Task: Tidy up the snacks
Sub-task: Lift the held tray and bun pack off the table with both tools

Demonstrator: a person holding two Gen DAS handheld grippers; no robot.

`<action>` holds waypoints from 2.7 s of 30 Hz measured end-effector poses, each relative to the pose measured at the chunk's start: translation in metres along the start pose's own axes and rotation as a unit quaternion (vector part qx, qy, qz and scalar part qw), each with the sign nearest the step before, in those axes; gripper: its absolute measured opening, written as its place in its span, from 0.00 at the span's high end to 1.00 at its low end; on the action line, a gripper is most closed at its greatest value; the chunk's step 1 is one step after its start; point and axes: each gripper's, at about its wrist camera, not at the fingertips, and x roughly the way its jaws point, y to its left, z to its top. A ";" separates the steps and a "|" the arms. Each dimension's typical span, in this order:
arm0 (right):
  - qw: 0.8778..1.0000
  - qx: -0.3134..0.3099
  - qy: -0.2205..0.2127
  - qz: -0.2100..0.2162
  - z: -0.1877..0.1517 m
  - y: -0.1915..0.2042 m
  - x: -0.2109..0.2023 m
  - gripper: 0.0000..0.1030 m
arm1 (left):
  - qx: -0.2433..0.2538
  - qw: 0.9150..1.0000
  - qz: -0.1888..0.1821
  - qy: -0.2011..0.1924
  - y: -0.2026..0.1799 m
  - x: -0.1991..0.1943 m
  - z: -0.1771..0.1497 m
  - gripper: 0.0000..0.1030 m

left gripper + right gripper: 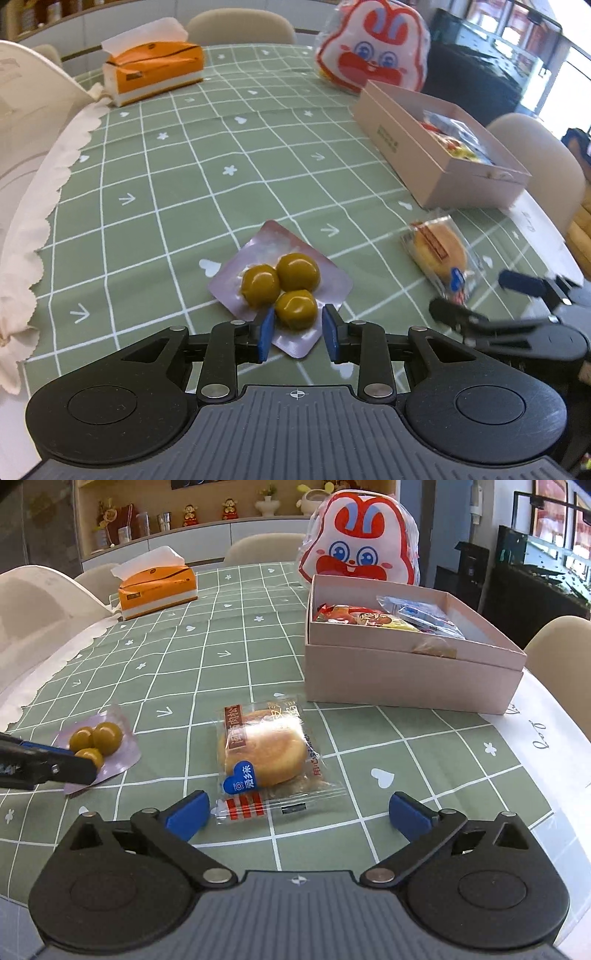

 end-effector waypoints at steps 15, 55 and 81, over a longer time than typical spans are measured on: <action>1.000 0.000 0.000 0.003 -0.001 0.000 -0.001 0.00 | 0.052 0.998 0.042 -0.013 -0.019 0.004 -0.006 0.68; 0.996 -0.027 0.054 0.071 0.046 -0.009 0.018 0.37 | 0.052 0.998 0.017 -0.026 -0.017 -0.009 -0.021 0.87; 0.995 -0.060 0.053 0.064 0.014 -0.020 -0.028 0.48 | 0.002 0.999 -0.043 -0.025 -0.013 -0.020 -0.031 0.89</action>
